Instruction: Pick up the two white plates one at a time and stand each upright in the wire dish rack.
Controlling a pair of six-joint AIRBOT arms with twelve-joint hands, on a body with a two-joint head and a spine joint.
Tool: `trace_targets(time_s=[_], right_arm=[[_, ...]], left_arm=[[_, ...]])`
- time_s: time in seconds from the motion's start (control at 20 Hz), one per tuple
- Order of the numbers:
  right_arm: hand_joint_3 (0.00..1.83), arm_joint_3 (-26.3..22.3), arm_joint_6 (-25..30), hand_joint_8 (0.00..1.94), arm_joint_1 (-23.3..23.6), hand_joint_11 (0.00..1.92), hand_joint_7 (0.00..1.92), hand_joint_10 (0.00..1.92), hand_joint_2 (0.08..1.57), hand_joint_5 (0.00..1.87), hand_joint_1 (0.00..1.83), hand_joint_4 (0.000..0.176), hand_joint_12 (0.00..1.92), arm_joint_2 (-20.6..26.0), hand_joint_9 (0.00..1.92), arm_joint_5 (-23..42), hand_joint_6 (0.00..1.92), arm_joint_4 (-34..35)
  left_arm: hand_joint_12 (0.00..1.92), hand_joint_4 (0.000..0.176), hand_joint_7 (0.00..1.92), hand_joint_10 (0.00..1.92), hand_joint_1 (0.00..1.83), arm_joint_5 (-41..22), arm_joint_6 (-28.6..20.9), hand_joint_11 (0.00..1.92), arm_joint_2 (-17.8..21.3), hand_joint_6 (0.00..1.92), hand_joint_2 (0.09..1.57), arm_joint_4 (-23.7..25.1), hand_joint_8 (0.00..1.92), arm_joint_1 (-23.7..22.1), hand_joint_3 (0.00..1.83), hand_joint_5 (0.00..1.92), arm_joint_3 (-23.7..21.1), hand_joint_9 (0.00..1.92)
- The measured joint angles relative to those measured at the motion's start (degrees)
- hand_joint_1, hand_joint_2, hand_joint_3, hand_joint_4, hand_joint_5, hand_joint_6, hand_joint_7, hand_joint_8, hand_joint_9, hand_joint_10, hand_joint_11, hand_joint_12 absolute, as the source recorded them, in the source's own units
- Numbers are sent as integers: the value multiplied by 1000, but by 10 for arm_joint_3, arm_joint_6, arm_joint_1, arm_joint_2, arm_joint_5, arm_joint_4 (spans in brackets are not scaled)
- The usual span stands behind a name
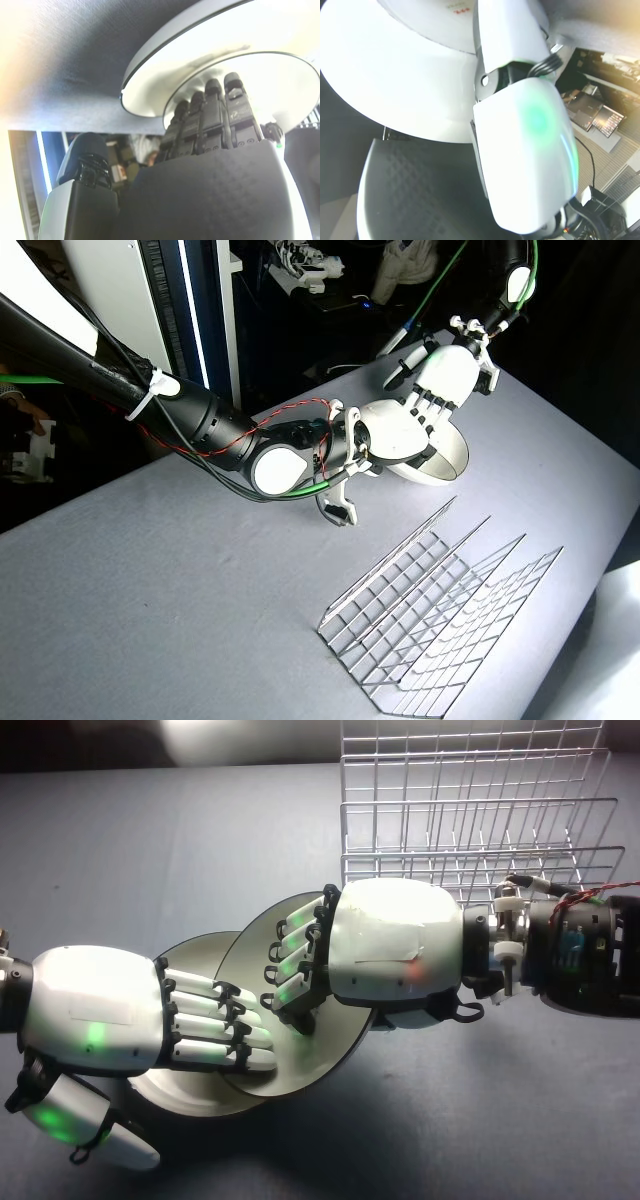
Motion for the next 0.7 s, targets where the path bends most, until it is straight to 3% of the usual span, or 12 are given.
trace_targets(time_s=[0.7], right_arm=[[0, -42, 2, 946, 23, 823, 919, 1122, 1121, 894, 1486, 0, 1577, 41, 882, 1, 1056, 2]], left_arm=[[0, 0, 0, 0, 0, -47, -9, 0, 69, 0, 1254, 30, 0, -49, 0, 0, 12, 0]])
